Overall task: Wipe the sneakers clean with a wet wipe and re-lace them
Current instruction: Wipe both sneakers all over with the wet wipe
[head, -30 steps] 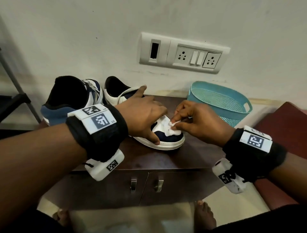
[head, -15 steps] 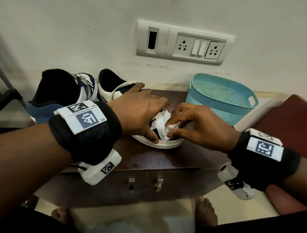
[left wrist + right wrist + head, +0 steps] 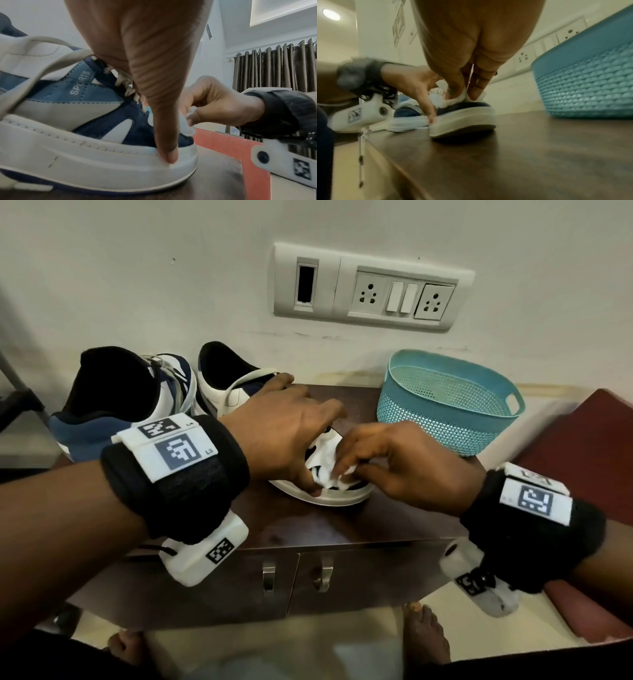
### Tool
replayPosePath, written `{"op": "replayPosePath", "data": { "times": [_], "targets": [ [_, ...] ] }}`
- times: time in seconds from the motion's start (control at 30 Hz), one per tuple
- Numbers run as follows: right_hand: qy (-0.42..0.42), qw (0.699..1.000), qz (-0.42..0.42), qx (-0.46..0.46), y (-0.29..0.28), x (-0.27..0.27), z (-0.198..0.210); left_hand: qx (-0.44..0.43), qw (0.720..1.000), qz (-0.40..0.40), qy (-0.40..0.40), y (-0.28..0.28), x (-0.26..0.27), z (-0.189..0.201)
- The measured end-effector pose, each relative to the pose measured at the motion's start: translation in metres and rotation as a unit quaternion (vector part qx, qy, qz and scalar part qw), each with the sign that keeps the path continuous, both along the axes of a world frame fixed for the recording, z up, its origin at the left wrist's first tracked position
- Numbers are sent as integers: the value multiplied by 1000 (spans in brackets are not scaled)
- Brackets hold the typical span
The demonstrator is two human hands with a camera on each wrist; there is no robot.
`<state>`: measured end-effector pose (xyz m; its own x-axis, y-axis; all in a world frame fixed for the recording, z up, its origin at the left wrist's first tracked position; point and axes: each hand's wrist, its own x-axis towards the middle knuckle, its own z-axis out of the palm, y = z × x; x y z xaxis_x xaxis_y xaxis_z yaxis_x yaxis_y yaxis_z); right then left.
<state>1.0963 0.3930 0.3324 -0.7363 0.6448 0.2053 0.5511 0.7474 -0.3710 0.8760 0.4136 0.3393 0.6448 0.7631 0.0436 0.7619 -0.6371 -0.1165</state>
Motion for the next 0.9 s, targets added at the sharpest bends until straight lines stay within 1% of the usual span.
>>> {"op": "replayPosePath", "data": {
  "times": [0.1,0.13,0.17,0.23,0.27,0.3,0.4,0.43,0.47,0.53,0.57,0.6,0.63,0.7,0.73,0.77,0.8,0.83,0.9],
  "targets": [
    [-9,995,-102,0,21,12,1,-6,1000,10,8,1,2,1],
    [-5,994,-106,-4,19,11,2,-6,1000,9,7,1,2,1],
    [2,996,-85,-11,14,5,3,-6,1000,8,2,1,1,1],
    [18,1000,-7,-22,-2,-10,2,-6,1000,1,-7,2,0,0],
    [24,999,9,-25,-5,-13,2,-6,1000,-1,-9,2,0,-1],
    [24,999,-4,-24,0,-13,2,-7,1000,0,-9,2,0,-1],
    [18,991,-134,-14,24,-2,2,-15,1000,12,-10,1,2,1],
    [21,988,-155,-14,27,-2,1,-17,1000,15,-12,1,2,2],
    [35,987,-153,-13,23,-6,1,-19,1000,15,-17,1,2,2],
    [67,994,-84,-13,7,-22,1,-15,999,12,-26,0,2,2],
    [70,996,-46,-19,-1,-27,0,-12,999,10,-28,0,2,1],
    [65,997,-27,-27,-4,-28,0,-11,999,9,-29,0,1,1],
    [55,998,-34,-28,0,-25,0,-11,999,8,-29,0,1,1],
    [31,994,-104,-12,16,-13,2,-13,1000,12,-25,0,0,1],
    [18,989,-144,-16,22,-6,3,-14,1000,14,-22,1,0,0],
    [11,986,-166,-24,24,0,4,-14,1000,14,-20,1,0,0],
    [15,985,-165,-36,22,3,4,-14,1000,14,-20,1,0,0],
    [21,988,-141,-51,16,1,5,-13,1000,14,-22,2,0,0],
    [22,996,-53,-64,-3,-6,5,-7,1000,10,-24,3,0,-2]
  ]
}}
